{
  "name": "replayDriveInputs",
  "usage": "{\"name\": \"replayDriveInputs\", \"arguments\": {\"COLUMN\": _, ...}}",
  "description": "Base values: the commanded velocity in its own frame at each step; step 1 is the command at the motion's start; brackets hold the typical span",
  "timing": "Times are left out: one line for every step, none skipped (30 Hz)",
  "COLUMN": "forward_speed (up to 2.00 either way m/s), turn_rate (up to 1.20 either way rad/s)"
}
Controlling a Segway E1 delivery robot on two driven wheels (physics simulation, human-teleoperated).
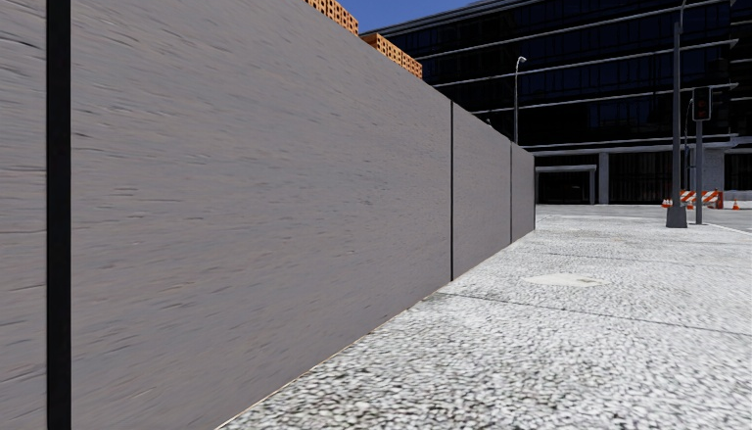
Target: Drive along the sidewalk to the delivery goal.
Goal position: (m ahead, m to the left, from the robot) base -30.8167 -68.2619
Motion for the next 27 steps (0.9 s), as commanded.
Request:
{"name": "replayDriveInputs", "arguments": {"forward_speed": 0.0, "turn_rate": 0.0}}
{"name": "replayDriveInputs", "arguments": {"forward_speed": 0.0, "turn_rate": 0.0}}
{"name": "replayDriveInputs", "arguments": {"forward_speed": 0.0, "turn_rate": 0.0}}
{"name": "replayDriveInputs", "arguments": {"forward_speed": 0.0, "turn_rate": 0.0}}
{"name": "replayDriveInputs", "arguments": {"forward_speed": 0.0, "turn_rate": 0.0}}
{"name": "replayDriveInputs", "arguments": {"forward_speed": 0.0, "turn_rate": 0.0}}
{"name": "replayDriveInputs", "arguments": {"forward_speed": 0.0, "turn_rate": 0.0}}
{"name": "replayDriveInputs", "arguments": {"forward_speed": 0.0, "turn_rate": 0.0}}
{"name": "replayDriveInputs", "arguments": {"forward_speed": 0.0, "turn_rate": 0.0}}
{"name": "replayDriveInputs", "arguments": {"forward_speed": 0.0, "turn_rate": 0.0}}
{"name": "replayDriveInputs", "arguments": {"forward_speed": 0.0, "turn_rate": 0.0}}
{"name": "replayDriveInputs", "arguments": {"forward_speed": 0.0, "turn_rate": 0.0}}
{"name": "replayDriveInputs", "arguments": {"forward_speed": 0.0, "turn_rate": 0.0}}
{"name": "replayDriveInputs", "arguments": {"forward_speed": 0.0, "turn_rate": 0.0}}
{"name": "replayDriveInputs", "arguments": {"forward_speed": 0.0, "turn_rate": 0.0}}
{"name": "replayDriveInputs", "arguments": {"forward_speed": 0.0, "turn_rate": 0.0}}
{"name": "replayDriveInputs", "arguments": {"forward_speed": 0.0, "turn_rate": 0.0}}
{"name": "replayDriveInputs", "arguments": {"forward_speed": 0.0, "turn_rate": 0.0}}
{"name": "replayDriveInputs", "arguments": {"forward_speed": 0.0, "turn_rate": 0.0}}
{"name": "replayDriveInputs", "arguments": {"forward_speed": 0.0, "turn_rate": 0.0}}
{"name": "replayDriveInputs", "arguments": {"forward_speed": 0.0, "turn_rate": 0.0}}
{"name": "replayDriveInputs", "arguments": {"forward_speed": 0.0, "turn_rate": 0.0}}
{"name": "replayDriveInputs", "arguments": {"forward_speed": 0.0, "turn_rate": 0.0}}
{"name": "replayDriveInputs", "arguments": {"forward_speed": 0.0, "turn_rate": 0.0}}
{"name": "replayDriveInputs", "arguments": {"forward_speed": 0.0, "turn_rate": 0.0}}
{"name": "replayDriveInputs", "arguments": {"forward_speed": 0.0, "turn_rate": 0.0}}
{"name": "replayDriveInputs", "arguments": {"forward_speed": 0.0, "turn_rate": 0.0}}
